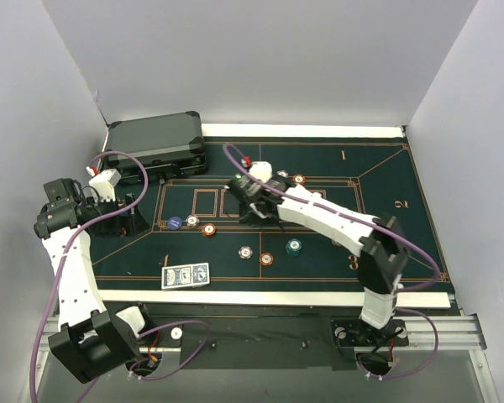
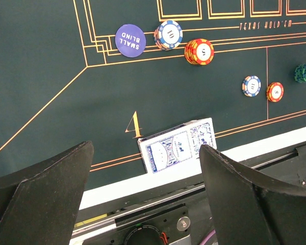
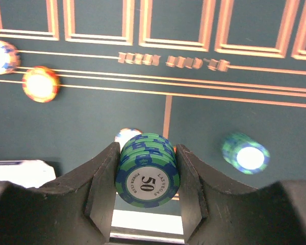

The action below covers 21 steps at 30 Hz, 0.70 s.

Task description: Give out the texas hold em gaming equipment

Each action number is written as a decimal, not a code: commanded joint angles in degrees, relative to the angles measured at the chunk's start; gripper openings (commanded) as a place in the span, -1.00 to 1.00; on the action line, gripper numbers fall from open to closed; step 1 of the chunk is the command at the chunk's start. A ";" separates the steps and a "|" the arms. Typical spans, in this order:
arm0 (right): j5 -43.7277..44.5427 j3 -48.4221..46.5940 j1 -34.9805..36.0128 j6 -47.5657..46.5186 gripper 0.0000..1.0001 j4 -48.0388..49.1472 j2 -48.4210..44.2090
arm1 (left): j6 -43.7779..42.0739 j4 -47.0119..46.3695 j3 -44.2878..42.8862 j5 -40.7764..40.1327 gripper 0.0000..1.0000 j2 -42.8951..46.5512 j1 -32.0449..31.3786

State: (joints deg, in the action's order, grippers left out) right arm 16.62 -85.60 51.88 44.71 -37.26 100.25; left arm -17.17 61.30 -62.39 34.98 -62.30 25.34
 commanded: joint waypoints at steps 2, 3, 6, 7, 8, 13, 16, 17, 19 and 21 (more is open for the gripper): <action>-0.80 -13.51 3.84 -2.43 -0.29 -5.02 12.68 | -0.50 -2.32 0.08 1.05 0.93 0.52 0.32; -1.50 -15.10 4.54 -2.61 -0.29 -5.02 15.56 | -0.50 -2.41 -0.01 1.05 0.93 0.34 0.32; -3.26 -20.72 5.77 -3.48 -0.29 -4.84 20.76 | -0.59 -2.41 -0.54 1.14 0.93 0.08 0.32; -3.52 -22.83 5.87 -3.57 -0.29 -4.84 22.78 | -0.59 -2.41 -0.63 1.14 0.93 -0.10 0.41; -4.22 -23.64 6.21 -3.75 -0.30 -4.84 24.10 | -0.67 -2.41 -0.71 1.32 0.93 -0.27 0.32; -5.11 -27.33 6.39 -3.84 -0.31 -4.76 29.12 | -1.02 -2.67 -0.63 1.14 0.93 -0.89 0.41; -5.46 -27.60 6.39 -3.93 -0.31 -4.84 30.27 | -1.29 -2.94 -0.36 0.79 0.93 -0.98 0.49; -5.55 -27.69 6.39 -3.93 -0.31 -4.76 30.44 | -1.38 -3.03 -0.19 0.88 0.93 -1.15 0.50; -6.16 -27.60 6.48 -4.19 -0.31 -4.41 30.97 | -1.38 -3.11 -0.10 0.79 0.93 -1.24 0.50; -7.21 -27.60 6.66 -4.45 -0.31 -3.88 31.67 | -1.38 -3.20 -0.01 0.88 0.93 -1.42 0.41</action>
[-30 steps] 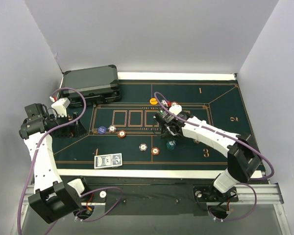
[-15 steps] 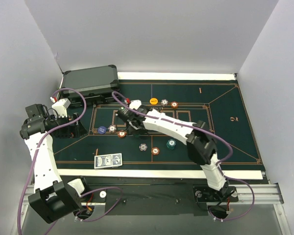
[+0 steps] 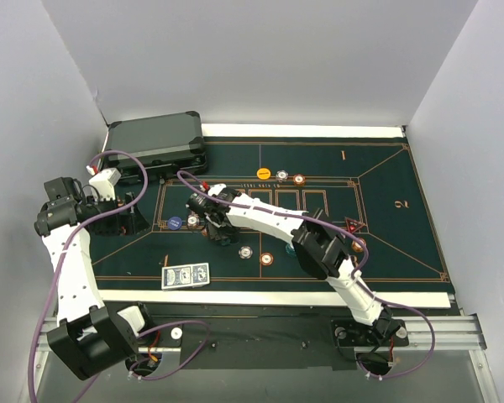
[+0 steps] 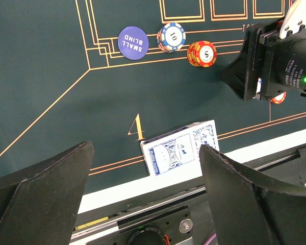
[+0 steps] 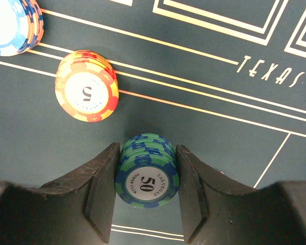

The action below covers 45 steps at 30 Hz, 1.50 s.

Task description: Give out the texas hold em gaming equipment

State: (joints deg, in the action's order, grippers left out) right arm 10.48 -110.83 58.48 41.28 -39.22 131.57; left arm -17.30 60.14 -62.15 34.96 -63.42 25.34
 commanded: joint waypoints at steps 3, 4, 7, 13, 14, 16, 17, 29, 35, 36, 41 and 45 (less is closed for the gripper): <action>-2.13 -2.46 0.14 -1.20 -0.31 -0.86 1.58 | -1.16 -2.04 -0.43 0.81 0.93 -0.13 0.41; -2.74 -2.81 0.23 -1.29 -0.31 -0.86 1.85 | -1.16 -2.04 -0.43 0.90 0.93 -0.21 0.41; -3.54 -3.69 0.49 -1.46 -0.31 -0.51 2.99 | -1.16 -1.87 -0.78 0.72 0.93 -0.30 0.50; -3.80 -3.70 0.76 -1.64 -0.15 -0.42 2.91 | -1.25 -1.78 -0.78 0.46 0.93 -0.30 0.41; -3.80 -3.43 0.67 -1.73 -0.09 -0.50 2.47 | -1.33 -1.78 -0.78 0.46 0.93 -0.22 0.41; -3.54 -2.56 0.76 -2.08 -0.02 -0.42 1.42 | -1.25 -1.69 -0.52 0.63 0.93 -0.21 0.41; -3.54 -1.86 0.76 -2.16 0.03 -0.07 0.98 | -1.25 -1.78 -0.43 0.64 0.93 -0.13 0.50; -0.12 5.26 -1.43 -4.71 0.29 -0.94 -15.79 | -1.33 -0.99 -0.87 0.55 0.93 0.58 0.41; 2.87 17.29 -6.44 -4.36 0.41 -1.12 -28.10 | -1.42 -0.64 -1.22 0.72 0.93 1.01 0.50; 3.49 21.05 -7.75 -4.01 0.44 -1.03 -29.51 | -1.42 -0.46 -1.13 0.90 0.93 1.10 0.50; 4.81 35.12 -11.54 -3.13 0.54 1.25 -36.54 | -1.16 -0.46 -1.31 1.51 0.93 1.19 0.50; 4.81 41.81 -12.95 -2.61 0.58 3.27 -38.40 | -1.16 -0.37 -1.39 1.43 0.93 1.10 0.50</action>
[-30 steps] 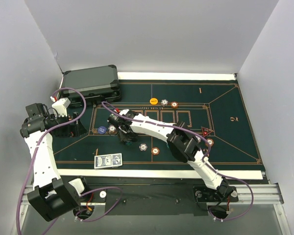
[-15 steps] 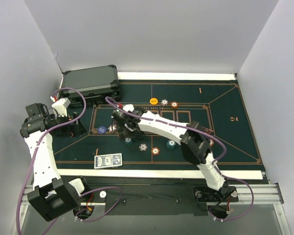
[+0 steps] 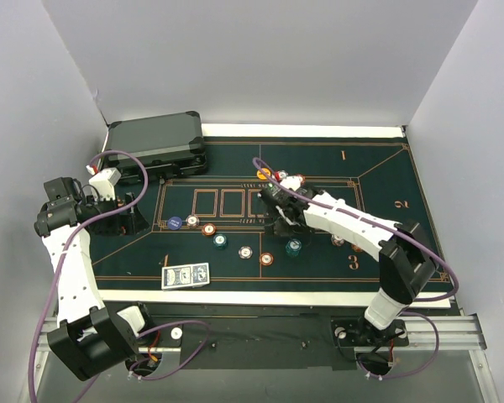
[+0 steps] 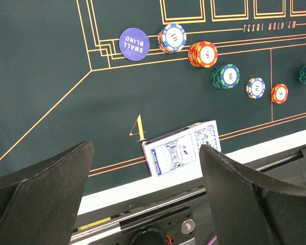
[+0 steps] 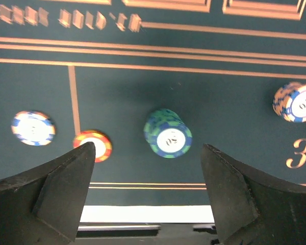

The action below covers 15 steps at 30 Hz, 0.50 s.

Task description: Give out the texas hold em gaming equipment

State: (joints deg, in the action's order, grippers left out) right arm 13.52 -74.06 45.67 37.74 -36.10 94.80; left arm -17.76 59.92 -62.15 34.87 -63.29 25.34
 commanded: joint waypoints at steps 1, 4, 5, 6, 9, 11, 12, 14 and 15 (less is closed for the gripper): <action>1.77 5.94 -0.32 1.28 0.58 0.58 -1.64 | -0.70 -0.16 -1.39 1.25 0.93 0.97 0.50; 1.25 9.19 -1.37 1.81 0.56 2.69 -1.64 | -0.70 -0.16 -1.39 1.25 0.93 0.97 0.41; 1.07 9.72 -1.55 2.08 0.54 3.05 -1.55 | -0.70 -0.07 -1.39 1.16 0.93 0.97 0.50; 0.72 10.42 -1.98 2.17 0.53 3.83 -1.38 | -0.70 -0.07 -1.48 1.08 0.93 0.89 0.41; 0.11 11.48 -2.78 2.34 0.48 4.98 -0.85 | -0.70 -0.15 -1.66 0.99 0.93 0.80 0.50; -0.42 12.27 -3.39 2.34 0.43 5.86 -0.24 | -0.61 -0.16 -1.75 0.99 0.93 0.62 0.50; -0.86 12.88 -3.74 2.43 0.41 6.65 -0.15 | -0.61 -0.16 -1.75 1.07 0.93 0.53 0.50; -1.65 13.59 -4.18 2.52 0.34 7.70 0.29 | -0.70 -0.16 -1.66 0.99 0.93 0.45 0.41; -1.91 14.20 -4.27 2.60 0.33 8.06 0.47 | -0.61 -0.24 -1.66 1.07 0.93 0.44 0.50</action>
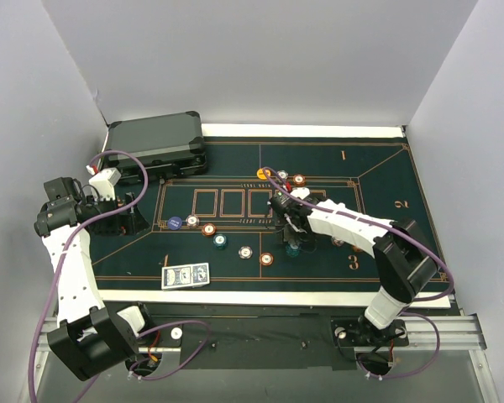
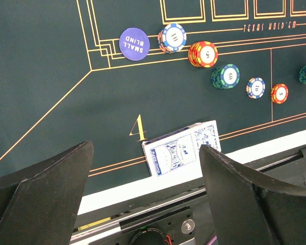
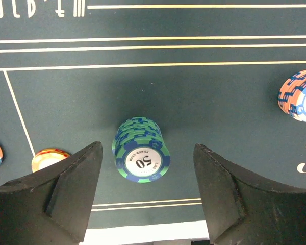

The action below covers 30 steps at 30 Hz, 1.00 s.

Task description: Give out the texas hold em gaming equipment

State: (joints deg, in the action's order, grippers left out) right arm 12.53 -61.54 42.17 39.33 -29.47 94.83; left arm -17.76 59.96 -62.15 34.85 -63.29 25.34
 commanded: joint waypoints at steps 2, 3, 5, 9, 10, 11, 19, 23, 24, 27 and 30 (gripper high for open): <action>-1.64 2.21 -1.04 1.10 0.27 2.66 0.88 | -0.61 -0.37 -1.75 0.92 0.93 0.36 0.50; -1.98 2.39 -1.04 1.27 0.22 2.84 1.15 | -0.61 -0.37 -1.75 0.83 0.93 0.18 0.41; -2.51 2.65 -1.04 1.54 0.14 3.46 1.41 | -0.61 -0.37 -1.75 0.83 0.93 0.27 0.41; -2.87 2.74 -1.13 1.80 -0.02 3.90 1.68 | -0.61 -0.46 -1.75 0.66 0.93 0.09 0.50; -2.95 2.74 -1.22 1.80 -0.04 3.90 1.59 | -0.70 -0.46 -1.83 0.74 0.93 0.09 0.41; -2.87 2.74 -1.22 1.80 -0.10 3.90 1.50 | -0.61 -0.46 -1.83 0.57 0.93 0.09 0.50; -2.87 2.74 -1.30 1.71 -0.21 3.20 -0.08 | -0.61 -0.55 -1.92 0.57 0.93 -0.08 0.41; -2.78 1.86 -1.30 1.36 -0.24 1.71 -1.74 | -0.52 -0.73 -1.75 0.48 0.93 -0.26 0.41; -2.61 1.60 -1.30 1.27 -0.25 1.44 -1.92 | -0.52 -0.81 -1.75 0.39 0.93 -0.26 0.50; -2.34 -0.15 -1.39 1.01 -0.26 -0.31 -3.24 | -0.61 -0.90 -1.75 0.39 0.93 -0.35 0.41; -2.08 -2.00 -1.39 0.31 -0.27 -1.64 -4.03 | -0.52 -0.90 -1.83 0.48 0.93 -0.35 0.50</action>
State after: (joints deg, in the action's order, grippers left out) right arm 9.41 -59.64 41.21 40.40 -26.68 94.37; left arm -17.74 59.92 -62.17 34.76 -63.57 25.34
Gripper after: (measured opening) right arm 0.398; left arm 0.964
